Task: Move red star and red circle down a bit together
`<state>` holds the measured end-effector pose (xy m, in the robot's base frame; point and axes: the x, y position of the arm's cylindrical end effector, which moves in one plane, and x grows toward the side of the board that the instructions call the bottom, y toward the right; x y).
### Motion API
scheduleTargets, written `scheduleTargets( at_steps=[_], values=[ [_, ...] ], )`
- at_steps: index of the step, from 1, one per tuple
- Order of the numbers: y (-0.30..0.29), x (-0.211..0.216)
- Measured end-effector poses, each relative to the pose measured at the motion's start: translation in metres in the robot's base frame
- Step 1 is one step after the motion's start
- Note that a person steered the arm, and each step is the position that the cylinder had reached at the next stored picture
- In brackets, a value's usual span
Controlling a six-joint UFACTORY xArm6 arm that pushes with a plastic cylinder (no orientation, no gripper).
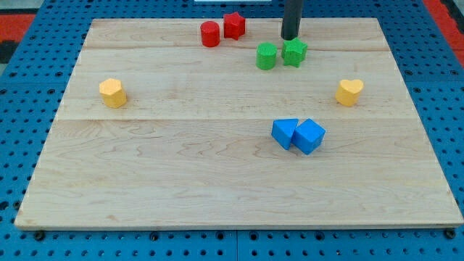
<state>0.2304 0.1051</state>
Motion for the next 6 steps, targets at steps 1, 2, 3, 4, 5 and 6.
scheduleTargets(
  at_steps=[1, 2, 3, 4, 5, 6],
  values=[
    [-0.011, -0.037],
    [-0.025, -0.038],
    [-0.067, -0.037],
    [-0.125, -0.037],
    [-0.168, -0.036],
    [-0.200, -0.027]
  ],
)
